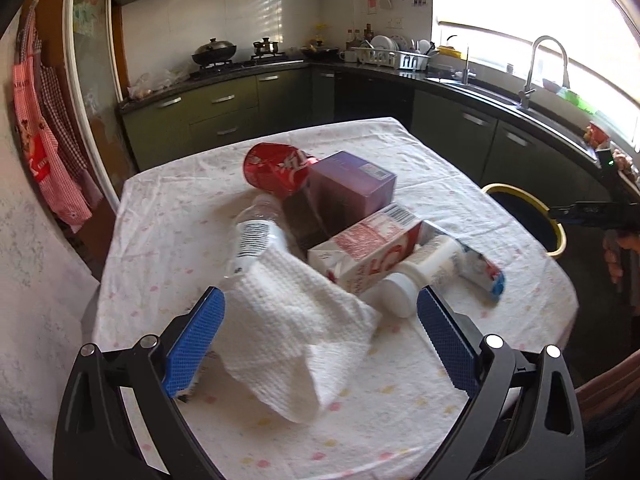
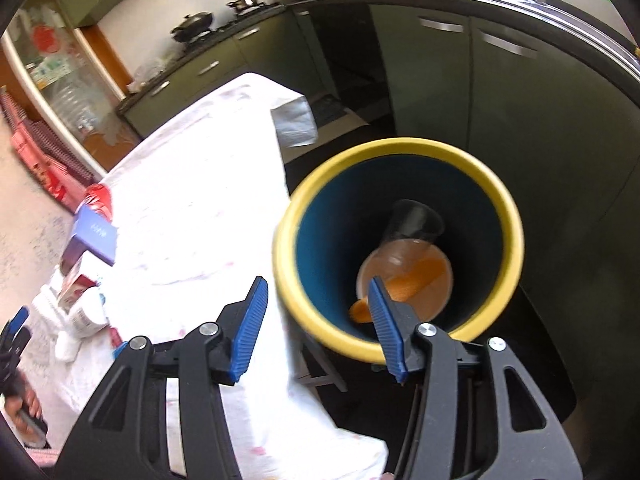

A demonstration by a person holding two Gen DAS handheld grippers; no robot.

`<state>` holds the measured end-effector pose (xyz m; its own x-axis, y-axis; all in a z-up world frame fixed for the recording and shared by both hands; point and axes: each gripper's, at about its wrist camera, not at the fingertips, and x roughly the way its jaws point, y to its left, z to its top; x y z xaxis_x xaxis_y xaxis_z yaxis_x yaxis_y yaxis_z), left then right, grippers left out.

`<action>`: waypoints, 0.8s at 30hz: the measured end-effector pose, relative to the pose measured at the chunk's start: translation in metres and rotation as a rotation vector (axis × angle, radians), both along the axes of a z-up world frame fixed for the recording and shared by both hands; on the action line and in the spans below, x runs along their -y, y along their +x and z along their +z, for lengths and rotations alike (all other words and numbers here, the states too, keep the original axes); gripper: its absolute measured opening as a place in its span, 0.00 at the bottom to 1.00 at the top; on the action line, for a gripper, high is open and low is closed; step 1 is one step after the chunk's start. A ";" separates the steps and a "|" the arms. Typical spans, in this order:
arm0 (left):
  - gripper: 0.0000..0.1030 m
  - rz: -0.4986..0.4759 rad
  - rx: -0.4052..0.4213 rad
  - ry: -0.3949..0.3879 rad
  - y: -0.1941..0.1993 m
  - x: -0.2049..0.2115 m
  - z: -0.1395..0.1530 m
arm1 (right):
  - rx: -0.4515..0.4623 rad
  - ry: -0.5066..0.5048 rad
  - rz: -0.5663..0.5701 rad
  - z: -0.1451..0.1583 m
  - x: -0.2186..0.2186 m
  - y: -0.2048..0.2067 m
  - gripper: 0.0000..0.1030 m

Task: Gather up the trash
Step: 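Carry the plastic cup over the bin and release it, then grasp the white cloth wipe with the left gripper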

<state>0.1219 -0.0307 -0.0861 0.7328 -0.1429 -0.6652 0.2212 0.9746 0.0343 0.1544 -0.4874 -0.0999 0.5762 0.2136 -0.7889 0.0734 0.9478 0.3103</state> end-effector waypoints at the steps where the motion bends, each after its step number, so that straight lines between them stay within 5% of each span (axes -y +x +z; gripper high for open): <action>1: 0.93 0.007 -0.003 0.006 0.002 -0.003 -0.004 | 0.004 0.002 0.008 0.001 -0.004 0.000 0.48; 12: 0.85 0.024 0.022 0.123 0.005 0.001 -0.026 | 0.009 0.029 0.054 0.005 -0.030 0.004 0.49; 15: 0.85 0.036 0.027 0.095 -0.004 0.000 -0.022 | 0.016 0.038 0.061 0.006 -0.032 0.001 0.49; 22: 0.83 0.037 -0.122 0.044 0.010 0.009 -0.047 | 0.022 0.060 0.078 0.005 -0.038 0.001 0.50; 24: 0.75 0.056 -0.166 0.015 0.015 0.007 -0.055 | 0.021 0.062 0.079 0.005 -0.038 0.000 0.50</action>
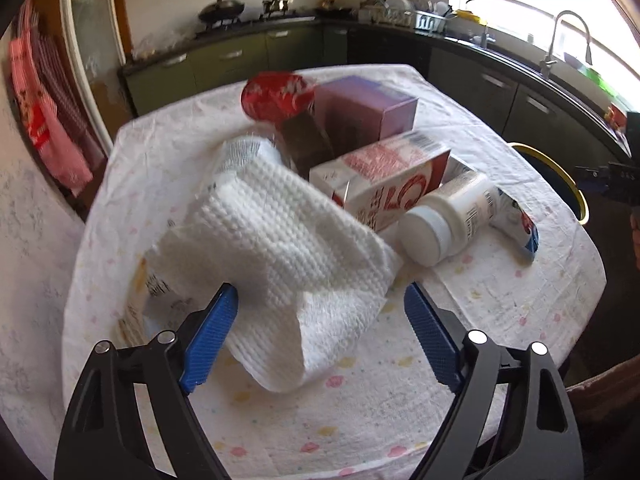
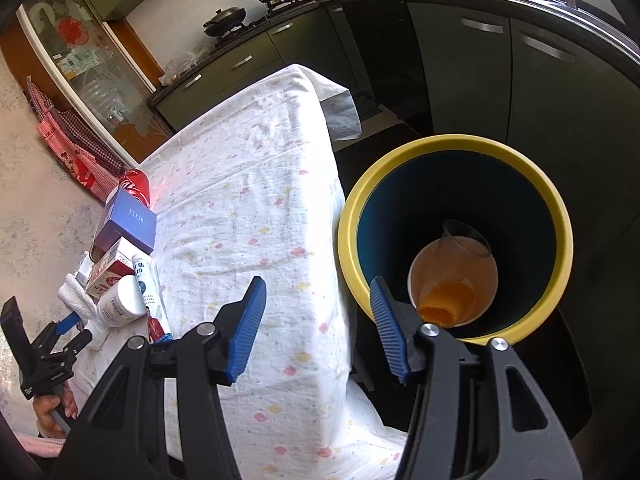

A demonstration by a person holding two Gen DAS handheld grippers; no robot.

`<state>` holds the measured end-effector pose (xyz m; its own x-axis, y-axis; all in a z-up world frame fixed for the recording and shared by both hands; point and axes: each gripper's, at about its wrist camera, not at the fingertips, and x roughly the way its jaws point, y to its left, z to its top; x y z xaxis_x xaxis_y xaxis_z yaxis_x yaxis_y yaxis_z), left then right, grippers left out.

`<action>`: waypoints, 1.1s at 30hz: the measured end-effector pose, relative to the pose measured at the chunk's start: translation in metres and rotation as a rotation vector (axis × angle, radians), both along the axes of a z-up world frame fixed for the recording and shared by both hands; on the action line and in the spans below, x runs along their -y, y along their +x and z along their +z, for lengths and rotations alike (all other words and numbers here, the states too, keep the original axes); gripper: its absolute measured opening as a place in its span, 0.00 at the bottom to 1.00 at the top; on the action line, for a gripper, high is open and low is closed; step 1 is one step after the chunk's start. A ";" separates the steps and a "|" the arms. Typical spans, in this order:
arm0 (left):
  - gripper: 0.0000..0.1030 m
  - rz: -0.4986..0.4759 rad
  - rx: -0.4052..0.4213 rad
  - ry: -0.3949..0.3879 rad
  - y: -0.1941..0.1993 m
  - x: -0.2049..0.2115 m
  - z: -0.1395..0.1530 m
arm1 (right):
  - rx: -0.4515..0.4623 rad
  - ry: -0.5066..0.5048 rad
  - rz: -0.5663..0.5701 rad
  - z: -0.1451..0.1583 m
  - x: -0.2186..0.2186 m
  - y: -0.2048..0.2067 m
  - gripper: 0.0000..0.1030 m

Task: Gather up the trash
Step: 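Grasp the white cloth wipe with the left gripper, then carry the white wipe over the bin and drop it in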

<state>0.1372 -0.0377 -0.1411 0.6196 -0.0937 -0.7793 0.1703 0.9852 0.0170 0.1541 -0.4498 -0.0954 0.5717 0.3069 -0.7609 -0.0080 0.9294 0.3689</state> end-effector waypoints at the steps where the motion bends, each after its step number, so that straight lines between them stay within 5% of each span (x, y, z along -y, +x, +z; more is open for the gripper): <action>1: 0.63 0.009 -0.024 -0.009 0.002 -0.001 -0.004 | 0.000 0.002 -0.001 0.000 0.001 -0.001 0.50; 4: 0.35 0.013 -0.079 -0.015 0.004 0.000 -0.016 | 0.000 0.006 -0.004 -0.001 0.002 -0.001 0.50; 6: 0.33 0.010 -0.070 0.000 0.002 0.002 -0.019 | 0.000 0.008 0.000 -0.001 0.002 -0.002 0.50; 8: 0.14 -0.004 -0.070 -0.001 0.001 0.003 -0.018 | 0.000 0.010 0.006 -0.001 0.001 -0.002 0.50; 10: 0.07 -0.017 -0.063 -0.026 -0.002 0.002 -0.013 | 0.001 0.011 0.010 -0.001 -0.001 -0.002 0.50; 23: 0.06 -0.276 0.098 -0.062 -0.037 0.043 0.090 | 0.046 0.029 -0.006 0.011 0.009 -0.013 0.50; 33: 0.06 -0.512 0.202 -0.069 0.005 0.134 0.153 | 0.062 0.060 -0.097 0.007 0.047 -0.030 0.50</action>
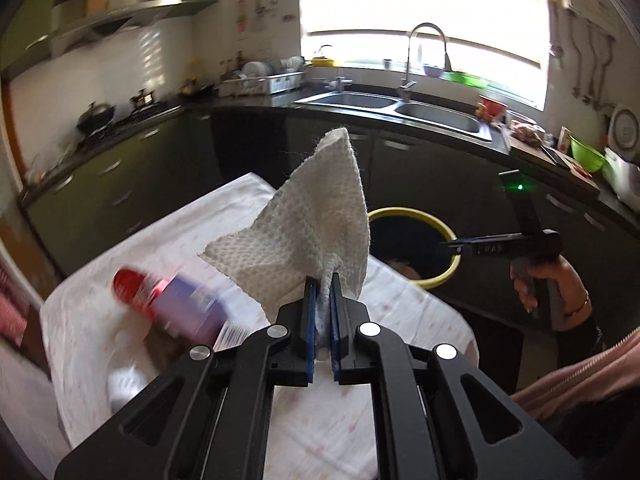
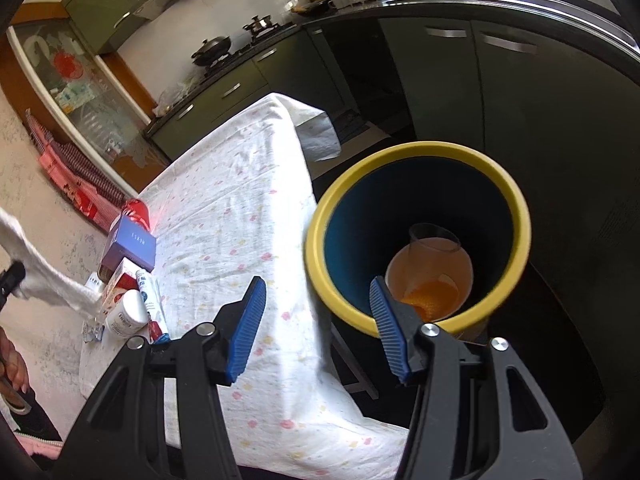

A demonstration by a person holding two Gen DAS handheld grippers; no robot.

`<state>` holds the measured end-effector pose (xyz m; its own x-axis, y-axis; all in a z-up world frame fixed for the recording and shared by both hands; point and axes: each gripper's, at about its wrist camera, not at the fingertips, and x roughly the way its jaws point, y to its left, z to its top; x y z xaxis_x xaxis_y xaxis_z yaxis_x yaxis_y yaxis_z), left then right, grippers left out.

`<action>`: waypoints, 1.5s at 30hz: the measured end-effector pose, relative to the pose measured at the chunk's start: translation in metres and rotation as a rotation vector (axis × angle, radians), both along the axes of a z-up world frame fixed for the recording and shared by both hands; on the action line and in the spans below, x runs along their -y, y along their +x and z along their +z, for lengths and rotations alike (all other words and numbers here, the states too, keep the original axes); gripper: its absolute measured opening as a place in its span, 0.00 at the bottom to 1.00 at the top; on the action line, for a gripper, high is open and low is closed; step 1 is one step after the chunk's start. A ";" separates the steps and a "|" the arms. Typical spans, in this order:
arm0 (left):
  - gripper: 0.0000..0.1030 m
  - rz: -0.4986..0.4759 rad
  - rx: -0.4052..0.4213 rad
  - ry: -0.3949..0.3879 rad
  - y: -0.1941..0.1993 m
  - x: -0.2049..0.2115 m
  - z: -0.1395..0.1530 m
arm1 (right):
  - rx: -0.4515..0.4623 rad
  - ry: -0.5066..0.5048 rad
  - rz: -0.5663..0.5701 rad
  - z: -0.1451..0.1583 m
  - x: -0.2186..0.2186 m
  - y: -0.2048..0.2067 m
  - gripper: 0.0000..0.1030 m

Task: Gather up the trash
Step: 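Carry the white wipe over the bin and drop it in, then grasp the toothpaste tube with the right gripper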

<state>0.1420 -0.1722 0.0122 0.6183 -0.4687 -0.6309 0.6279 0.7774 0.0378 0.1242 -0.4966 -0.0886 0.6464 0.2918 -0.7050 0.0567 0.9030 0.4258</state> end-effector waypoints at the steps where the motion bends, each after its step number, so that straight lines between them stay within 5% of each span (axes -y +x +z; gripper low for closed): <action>1: 0.06 -0.036 -0.003 0.003 0.009 0.018 0.001 | 0.003 0.004 -0.012 -0.001 0.005 -0.002 0.50; 8: 0.07 -0.218 -0.011 0.046 0.061 0.140 -0.019 | 0.008 0.030 -0.099 -0.007 0.044 -0.020 0.50; 16: 0.08 -0.269 -0.169 0.091 0.113 0.248 -0.087 | 0.010 0.060 -0.184 -0.014 0.081 -0.038 0.50; 18: 0.17 -0.257 -0.244 0.116 0.124 0.265 -0.110 | 0.007 0.069 -0.193 -0.017 0.086 -0.040 0.50; 20: 0.65 -0.233 -0.300 0.146 0.132 0.275 -0.130 | 0.002 0.079 -0.197 -0.020 0.088 -0.040 0.50; 21: 0.75 -0.223 -0.307 0.149 0.134 0.278 -0.135 | -0.001 0.085 -0.198 -0.022 0.089 -0.040 0.51; 25: 0.79 -0.195 -0.298 0.151 0.132 0.282 -0.140 | 0.000 0.097 -0.199 -0.023 0.092 -0.040 0.51; 30: 0.79 -0.197 -0.266 0.085 0.113 0.259 -0.107 | 0.010 0.096 -0.197 -0.020 0.091 -0.041 0.51; 38: 0.89 -0.111 -0.167 -0.065 0.042 0.126 -0.037 | 0.001 0.051 -0.077 -0.012 0.051 -0.012 0.52; 45: 0.89 0.251 -0.073 -0.097 -0.001 -0.047 -0.025 | 0.010 -0.026 0.177 0.008 -0.049 0.025 0.52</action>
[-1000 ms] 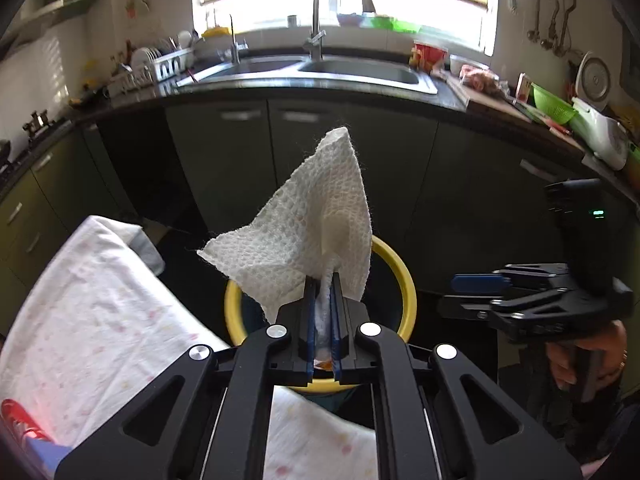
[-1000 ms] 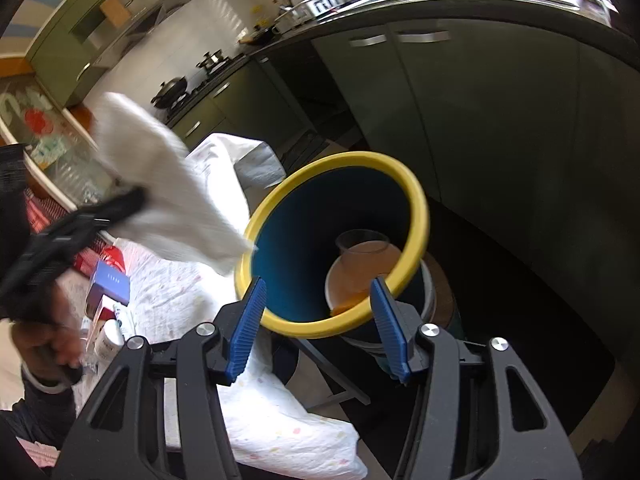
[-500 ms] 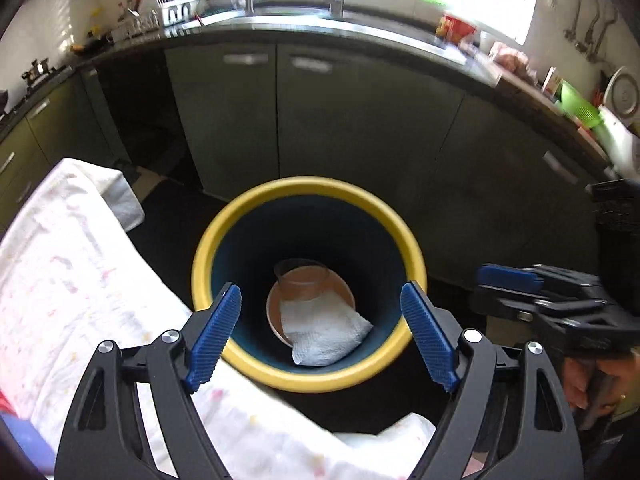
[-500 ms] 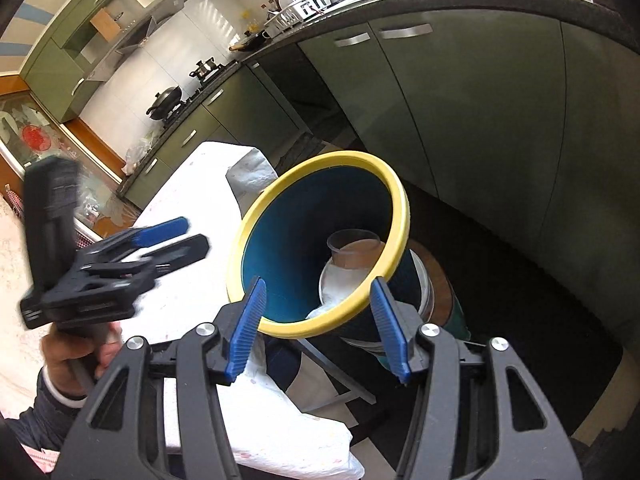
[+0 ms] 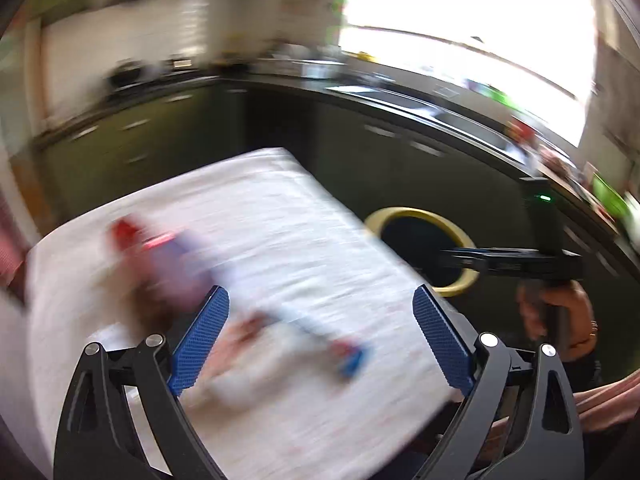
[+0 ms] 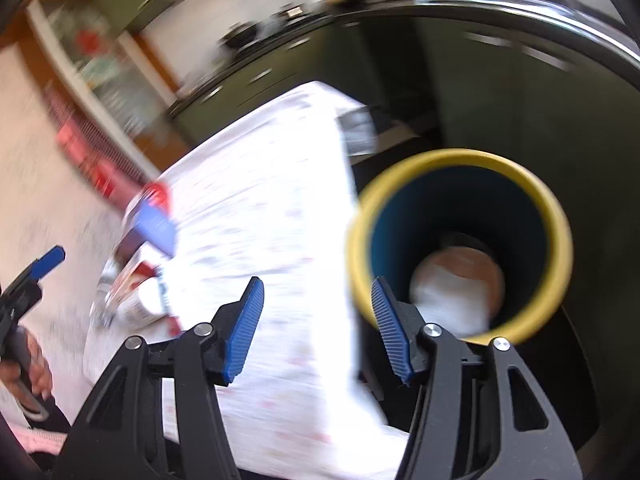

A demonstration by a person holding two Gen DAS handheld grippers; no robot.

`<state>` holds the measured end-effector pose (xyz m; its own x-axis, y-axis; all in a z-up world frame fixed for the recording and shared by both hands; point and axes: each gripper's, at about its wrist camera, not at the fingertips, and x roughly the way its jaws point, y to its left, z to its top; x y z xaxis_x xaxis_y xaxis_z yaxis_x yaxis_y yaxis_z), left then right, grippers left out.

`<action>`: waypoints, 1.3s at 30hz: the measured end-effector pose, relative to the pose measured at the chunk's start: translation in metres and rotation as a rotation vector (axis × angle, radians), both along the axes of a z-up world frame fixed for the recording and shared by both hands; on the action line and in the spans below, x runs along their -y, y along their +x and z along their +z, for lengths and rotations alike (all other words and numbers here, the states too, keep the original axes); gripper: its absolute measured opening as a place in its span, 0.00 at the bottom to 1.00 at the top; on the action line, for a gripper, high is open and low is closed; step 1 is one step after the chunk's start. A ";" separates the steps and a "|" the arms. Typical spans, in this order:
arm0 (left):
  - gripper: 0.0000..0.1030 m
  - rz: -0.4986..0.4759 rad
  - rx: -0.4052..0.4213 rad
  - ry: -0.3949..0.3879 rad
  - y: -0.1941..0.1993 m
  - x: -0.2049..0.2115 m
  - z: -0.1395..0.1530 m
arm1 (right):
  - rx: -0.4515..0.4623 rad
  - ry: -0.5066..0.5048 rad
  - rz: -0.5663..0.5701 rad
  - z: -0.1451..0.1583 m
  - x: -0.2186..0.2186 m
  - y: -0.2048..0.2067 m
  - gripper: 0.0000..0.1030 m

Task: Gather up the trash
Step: 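Grasp the toothpaste tube with the right gripper, then carry the toothpaste tube over the bin and release it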

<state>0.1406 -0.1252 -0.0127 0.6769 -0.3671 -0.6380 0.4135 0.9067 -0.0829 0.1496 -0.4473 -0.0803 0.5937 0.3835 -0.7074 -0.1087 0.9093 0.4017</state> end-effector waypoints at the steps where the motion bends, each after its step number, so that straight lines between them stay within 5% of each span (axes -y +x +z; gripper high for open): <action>1: 0.89 0.046 0.002 -0.009 -0.005 -0.023 -0.002 | 0.003 -0.012 0.045 0.003 -0.019 0.004 0.52; 6: 0.89 0.227 0.007 -0.033 -0.019 -0.115 -0.013 | -0.002 -0.062 0.213 0.012 -0.100 0.018 0.52; 13: 0.89 0.240 -0.005 -0.052 -0.028 -0.141 -0.036 | -0.069 -0.266 0.333 -0.008 -0.171 0.029 0.49; 25: 0.89 0.179 -0.009 -0.059 -0.031 -0.128 -0.044 | -0.128 -0.305 0.395 -0.037 -0.188 0.040 0.34; 27: 0.89 0.162 -0.005 -0.055 -0.031 -0.123 -0.044 | -0.119 -0.304 0.399 -0.037 -0.188 0.040 0.16; 33: 0.89 0.111 -0.017 -0.041 -0.029 -0.103 -0.047 | -0.079 -0.275 0.369 -0.027 -0.172 0.030 0.14; 39: 0.89 0.031 -0.008 -0.035 -0.032 -0.082 -0.047 | -0.028 -0.225 0.187 -0.001 -0.106 0.027 0.15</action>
